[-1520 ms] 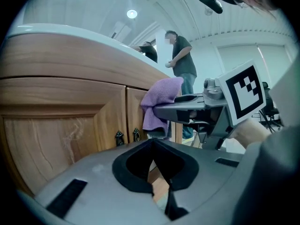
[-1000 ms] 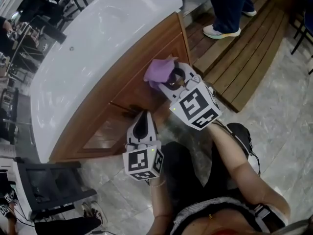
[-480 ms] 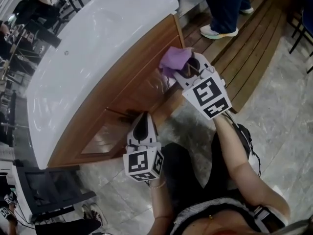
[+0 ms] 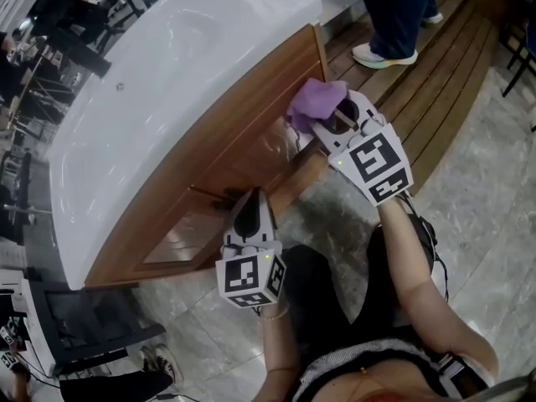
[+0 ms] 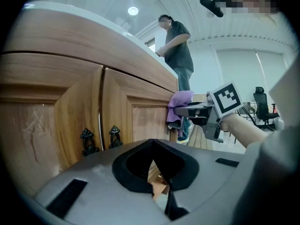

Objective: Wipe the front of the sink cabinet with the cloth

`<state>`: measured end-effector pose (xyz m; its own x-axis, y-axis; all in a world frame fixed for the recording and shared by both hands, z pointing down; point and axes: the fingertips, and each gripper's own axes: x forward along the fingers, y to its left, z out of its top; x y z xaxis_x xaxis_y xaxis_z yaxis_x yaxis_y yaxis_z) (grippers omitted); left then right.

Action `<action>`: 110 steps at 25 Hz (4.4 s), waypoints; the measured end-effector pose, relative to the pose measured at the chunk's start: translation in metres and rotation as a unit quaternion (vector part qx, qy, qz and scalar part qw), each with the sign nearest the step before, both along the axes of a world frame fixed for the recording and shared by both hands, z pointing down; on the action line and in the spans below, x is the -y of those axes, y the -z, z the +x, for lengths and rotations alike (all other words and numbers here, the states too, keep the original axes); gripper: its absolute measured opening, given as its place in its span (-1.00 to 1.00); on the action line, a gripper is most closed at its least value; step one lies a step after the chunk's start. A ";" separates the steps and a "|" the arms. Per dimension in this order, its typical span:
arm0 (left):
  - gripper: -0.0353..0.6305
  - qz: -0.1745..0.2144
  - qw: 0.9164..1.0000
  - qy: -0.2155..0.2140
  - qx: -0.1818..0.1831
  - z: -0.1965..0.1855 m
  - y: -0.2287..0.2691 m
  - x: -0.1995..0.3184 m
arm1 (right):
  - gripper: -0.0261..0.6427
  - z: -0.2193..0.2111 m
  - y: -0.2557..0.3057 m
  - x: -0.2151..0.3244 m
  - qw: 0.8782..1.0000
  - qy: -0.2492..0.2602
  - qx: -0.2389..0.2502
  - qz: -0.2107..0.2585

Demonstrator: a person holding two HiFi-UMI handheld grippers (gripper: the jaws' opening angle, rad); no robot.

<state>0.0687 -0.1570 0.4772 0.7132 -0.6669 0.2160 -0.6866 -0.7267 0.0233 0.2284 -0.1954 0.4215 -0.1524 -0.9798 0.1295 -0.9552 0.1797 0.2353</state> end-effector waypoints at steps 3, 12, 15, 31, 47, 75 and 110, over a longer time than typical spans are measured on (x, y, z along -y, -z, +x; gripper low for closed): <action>-0.89 -0.004 1.000 -0.001 -0.003 0.000 -0.002 0.000 | -0.39 0.001 0.001 0.001 1.000 -0.006 0.002 0.001; -0.89 -0.009 1.000 0.007 -0.017 -0.014 -0.002 -0.005 | -0.39 -0.017 -0.022 -0.014 0.999 -0.005 -0.006 -0.044; -0.89 -0.005 1.000 0.012 -0.019 -0.021 0.000 -0.006 | -0.39 -0.047 -0.022 -0.024 0.998 0.036 0.005 -0.046; -0.89 -0.011 0.998 0.051 -0.024 -0.061 -0.003 -0.007 | -0.39 -0.165 -0.051 -0.016 0.987 0.145 -0.035 -0.060; -0.89 -0.011 0.999 0.050 -0.016 -0.066 -0.013 -0.006 | -0.39 -0.170 -0.058 -0.012 0.988 0.140 -0.046 -0.048; -0.89 -0.006 0.999 0.039 0.006 -0.034 -0.017 -0.007 | -0.39 -0.147 -0.064 -0.007 0.988 0.138 -0.046 -0.052; -0.89 -0.024 0.999 -0.027 -0.001 0.036 -0.032 -0.008 | -0.38 -0.005 -0.079 0.004 0.992 -0.038 -0.076 -0.098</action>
